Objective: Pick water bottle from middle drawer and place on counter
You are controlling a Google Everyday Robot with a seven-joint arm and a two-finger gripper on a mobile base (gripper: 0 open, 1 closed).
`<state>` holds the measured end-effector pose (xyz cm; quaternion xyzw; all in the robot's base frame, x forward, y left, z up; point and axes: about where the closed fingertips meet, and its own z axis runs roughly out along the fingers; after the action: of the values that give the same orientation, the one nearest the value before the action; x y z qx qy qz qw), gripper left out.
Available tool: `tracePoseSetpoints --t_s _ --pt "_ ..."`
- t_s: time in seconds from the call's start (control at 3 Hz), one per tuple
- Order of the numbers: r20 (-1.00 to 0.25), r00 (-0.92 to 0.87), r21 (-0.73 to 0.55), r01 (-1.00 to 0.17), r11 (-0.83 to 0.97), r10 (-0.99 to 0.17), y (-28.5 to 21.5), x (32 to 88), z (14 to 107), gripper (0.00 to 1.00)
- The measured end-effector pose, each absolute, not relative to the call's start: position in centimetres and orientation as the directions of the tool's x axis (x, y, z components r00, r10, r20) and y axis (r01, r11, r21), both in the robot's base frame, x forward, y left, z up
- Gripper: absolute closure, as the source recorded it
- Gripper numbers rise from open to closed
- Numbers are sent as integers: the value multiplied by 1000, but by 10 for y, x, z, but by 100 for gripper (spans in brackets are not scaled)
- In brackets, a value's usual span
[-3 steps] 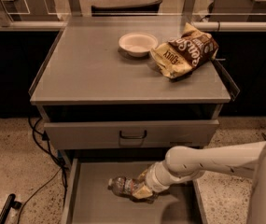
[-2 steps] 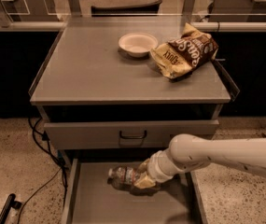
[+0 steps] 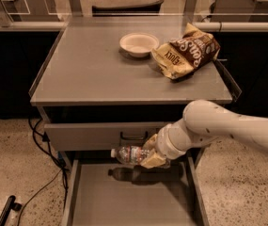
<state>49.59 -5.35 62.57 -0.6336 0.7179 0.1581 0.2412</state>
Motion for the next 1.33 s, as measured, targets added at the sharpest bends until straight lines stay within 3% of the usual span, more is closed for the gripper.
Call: tracePoseSetpoints --t_s 1.0,1.33 --pt "-531 -2 -75 -996 50 -848 -49 445 700 100" --pt "-509 52 -133 -991 18 -859 -35 427 731 100"
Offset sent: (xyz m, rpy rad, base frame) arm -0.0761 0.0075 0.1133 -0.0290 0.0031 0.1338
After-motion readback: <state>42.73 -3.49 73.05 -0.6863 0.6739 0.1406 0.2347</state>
